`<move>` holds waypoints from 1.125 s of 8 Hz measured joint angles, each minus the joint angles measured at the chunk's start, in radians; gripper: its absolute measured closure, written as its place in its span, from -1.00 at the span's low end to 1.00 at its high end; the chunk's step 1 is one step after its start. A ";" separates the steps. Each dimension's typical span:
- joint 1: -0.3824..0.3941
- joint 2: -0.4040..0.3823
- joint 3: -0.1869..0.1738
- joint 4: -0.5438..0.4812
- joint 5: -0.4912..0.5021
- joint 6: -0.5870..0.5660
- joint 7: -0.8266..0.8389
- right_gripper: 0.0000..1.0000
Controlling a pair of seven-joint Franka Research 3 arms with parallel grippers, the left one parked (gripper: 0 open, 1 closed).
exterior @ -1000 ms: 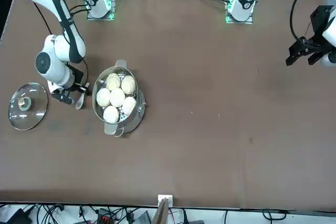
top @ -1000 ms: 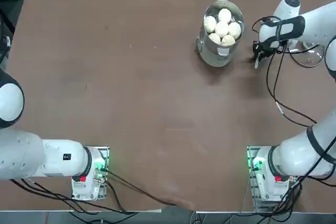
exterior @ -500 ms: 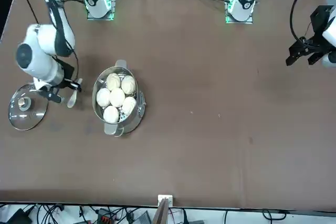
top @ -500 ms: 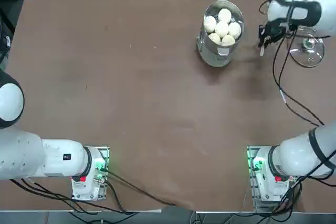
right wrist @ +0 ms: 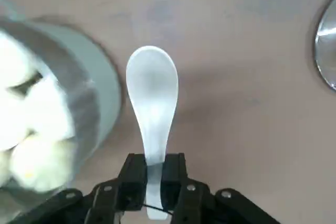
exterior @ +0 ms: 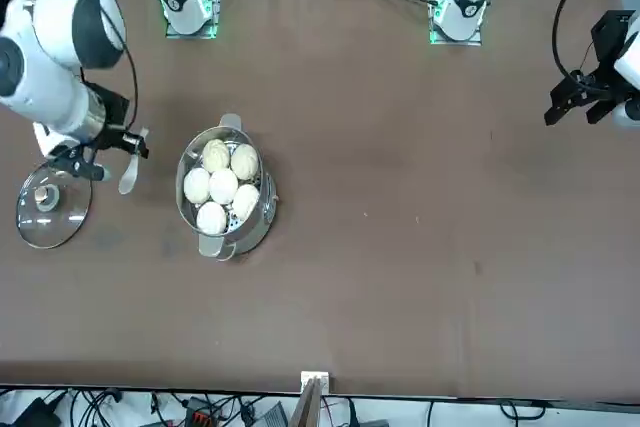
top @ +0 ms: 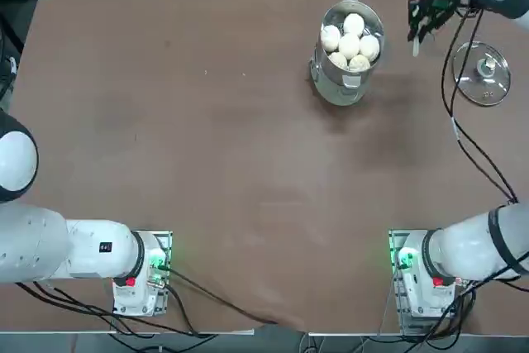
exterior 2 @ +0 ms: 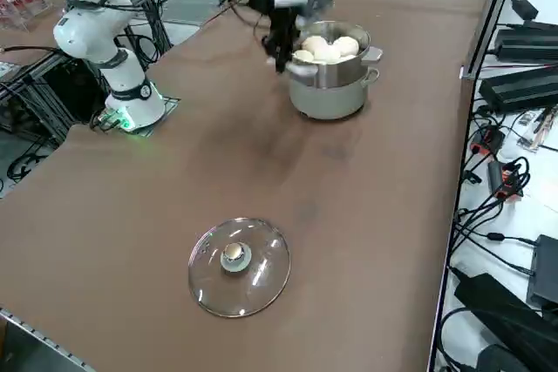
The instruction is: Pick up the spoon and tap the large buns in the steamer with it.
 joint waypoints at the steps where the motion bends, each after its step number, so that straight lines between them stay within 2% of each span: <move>1: 0.053 -0.006 0.002 0.014 0.001 -0.010 0.006 0.66; 4: 0.179 -0.001 0.005 0.033 0.019 -0.003 0.095 0.66; 7: 0.248 0.061 0.006 0.077 0.055 0.001 0.170 0.66; 9: 0.266 0.117 0.006 0.082 0.075 0.016 0.182 0.66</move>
